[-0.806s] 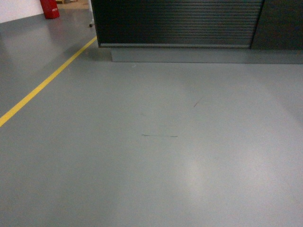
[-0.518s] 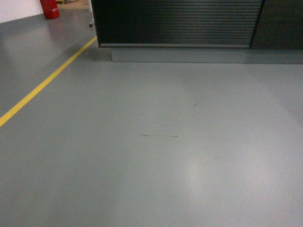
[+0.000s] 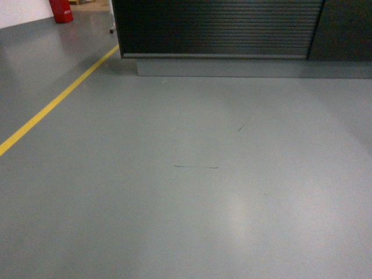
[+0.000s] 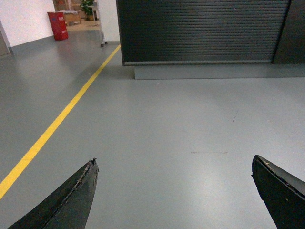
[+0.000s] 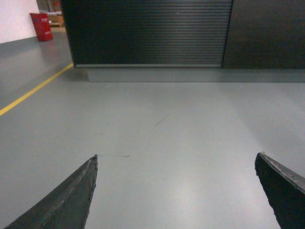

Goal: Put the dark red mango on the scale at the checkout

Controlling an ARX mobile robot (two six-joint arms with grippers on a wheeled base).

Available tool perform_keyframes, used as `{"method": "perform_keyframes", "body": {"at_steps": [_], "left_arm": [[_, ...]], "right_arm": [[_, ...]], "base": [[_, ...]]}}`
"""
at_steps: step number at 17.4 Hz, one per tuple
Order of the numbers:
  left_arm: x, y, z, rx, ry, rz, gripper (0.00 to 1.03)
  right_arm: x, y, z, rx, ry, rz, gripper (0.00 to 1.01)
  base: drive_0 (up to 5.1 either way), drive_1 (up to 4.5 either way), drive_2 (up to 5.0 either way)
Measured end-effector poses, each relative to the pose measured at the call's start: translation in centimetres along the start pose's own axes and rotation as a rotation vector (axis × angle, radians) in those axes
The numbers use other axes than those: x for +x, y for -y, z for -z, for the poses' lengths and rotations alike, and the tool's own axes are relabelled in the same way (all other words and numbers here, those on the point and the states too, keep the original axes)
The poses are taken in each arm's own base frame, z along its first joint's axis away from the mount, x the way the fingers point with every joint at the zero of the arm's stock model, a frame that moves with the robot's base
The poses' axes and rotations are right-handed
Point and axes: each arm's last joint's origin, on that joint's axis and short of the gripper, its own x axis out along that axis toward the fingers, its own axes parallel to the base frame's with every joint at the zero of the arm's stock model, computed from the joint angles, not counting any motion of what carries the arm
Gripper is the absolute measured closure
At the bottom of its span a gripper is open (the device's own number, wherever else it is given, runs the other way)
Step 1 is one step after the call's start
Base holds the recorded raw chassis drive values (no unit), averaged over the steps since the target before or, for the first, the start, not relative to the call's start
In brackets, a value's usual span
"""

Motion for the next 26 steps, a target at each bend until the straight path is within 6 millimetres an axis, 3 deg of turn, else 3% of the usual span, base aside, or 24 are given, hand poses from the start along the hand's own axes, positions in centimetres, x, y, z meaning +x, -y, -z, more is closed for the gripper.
{"method": "perform_keyframes", "body": {"at_steps": [15,26], "left_arm": [[0.00,0.00,0.00,0.000,0.000,0.000,0.05],[0.00,0.00,0.00,0.000,0.000,0.000,0.05]], "right_arm": [[0.00,0.00,0.00,0.000,0.000,0.000,0.03],[0.00,0.00,0.02,0.000,-0.002,0.000,0.03]], "base": [[0.0,0.00,0.0],[-0.1,4.24,-4.3]]}}
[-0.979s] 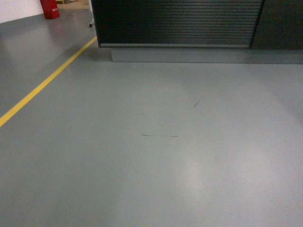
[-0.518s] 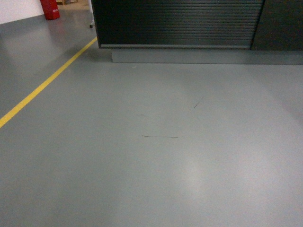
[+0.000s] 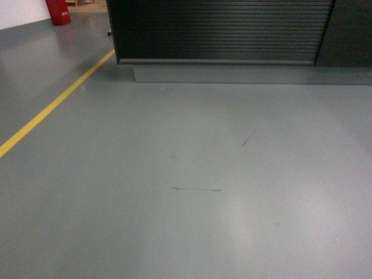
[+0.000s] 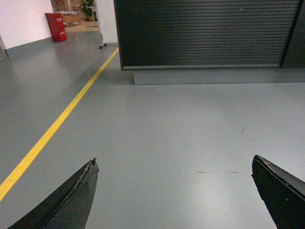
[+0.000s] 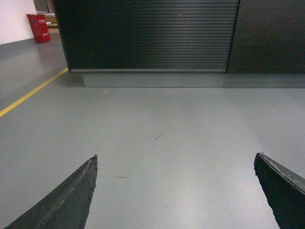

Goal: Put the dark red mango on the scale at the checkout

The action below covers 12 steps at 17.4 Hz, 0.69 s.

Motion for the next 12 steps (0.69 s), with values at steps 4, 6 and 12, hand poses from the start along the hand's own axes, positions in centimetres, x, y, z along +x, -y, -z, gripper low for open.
{"method": "perform_keyframes", "body": {"at_steps": [4,6,12], "left_arm": [[0.00,0.00,0.01,0.000,-0.002,0.000,0.05],[0.00,0.00,0.00,0.000,0.000,0.001,0.05],[0.00,0.00,0.01,0.000,-0.001,0.000,0.05]], "right_arm": [[0.00,0.00,-0.02,0.000,0.002,0.000,0.03],[0.00,0.00,0.00,0.000,0.000,0.000,0.03],[0.00,0.00,0.01,0.000,-0.002,0.000,0.03]], "base": [[0.1,4.41,-4.3],[0.2,4.52,-4.1],[0.0,4.35,-4.3]]}}
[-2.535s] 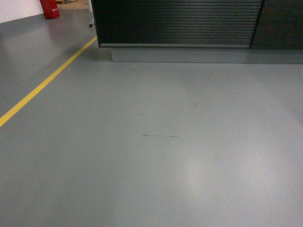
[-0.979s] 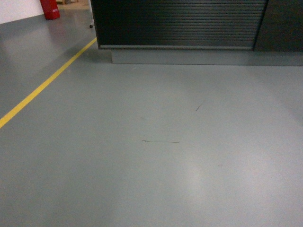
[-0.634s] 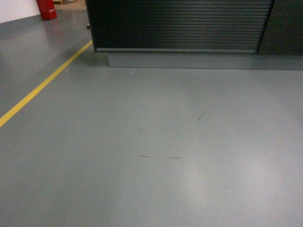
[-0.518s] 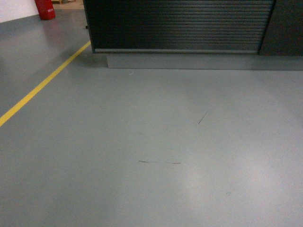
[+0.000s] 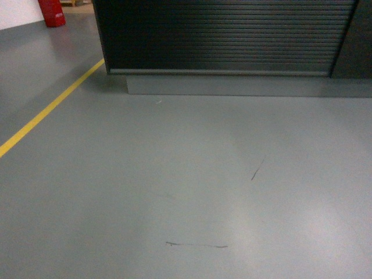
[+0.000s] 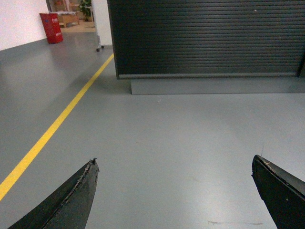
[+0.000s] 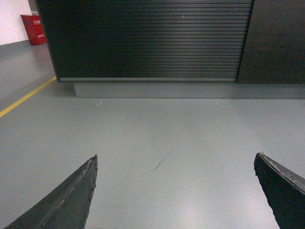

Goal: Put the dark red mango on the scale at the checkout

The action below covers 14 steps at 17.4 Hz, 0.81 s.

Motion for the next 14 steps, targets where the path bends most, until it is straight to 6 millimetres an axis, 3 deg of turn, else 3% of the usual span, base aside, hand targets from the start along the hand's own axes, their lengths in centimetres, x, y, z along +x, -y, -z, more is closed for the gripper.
{"method": "perform_keyframes", "body": {"at_steps": [14], "left_arm": [[0.00,-0.01,-0.03,0.000,0.003,-0.001,0.05]], "right_arm": [[0.00,0.00,-0.04,0.000,0.004,0.000,0.03]], "base": [[-0.1,4.24,-4.4]]}}
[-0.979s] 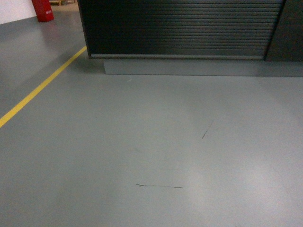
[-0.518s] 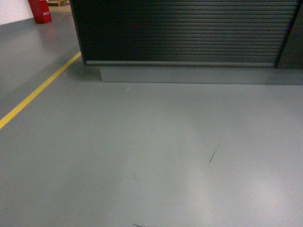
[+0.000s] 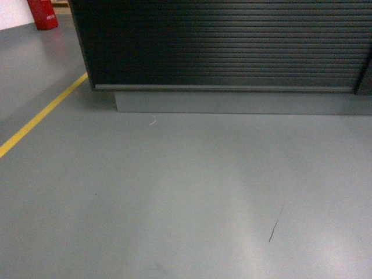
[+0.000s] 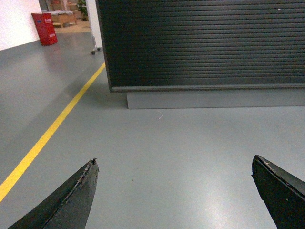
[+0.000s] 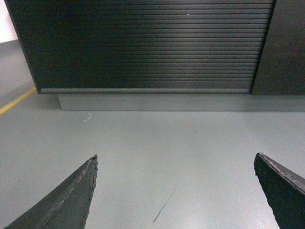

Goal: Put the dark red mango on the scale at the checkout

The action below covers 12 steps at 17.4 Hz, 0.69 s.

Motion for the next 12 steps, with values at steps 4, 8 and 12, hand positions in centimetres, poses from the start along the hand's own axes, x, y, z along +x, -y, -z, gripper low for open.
{"method": "perform_keyframes", "body": {"at_steps": [4,8,12], "left_arm": [[0.00,0.00,-0.02,0.000,0.002,0.000,0.05],[0.00,0.00,0.04,0.000,-0.004,0.000,0.05],[0.00,0.00,0.01,0.000,-0.001,0.000,0.05]], "right_arm": [[0.00,0.00,-0.04,0.000,0.004,0.000,0.03],[0.00,0.00,-0.01,0.000,0.001,0.000,0.03],[0.00,0.00,0.02,0.000,-0.002,0.001,0.03]], "base": [[0.0,4.35,-4.3],[0.0,4.37,-4.3],[0.1,4.44,-4.2]]}}
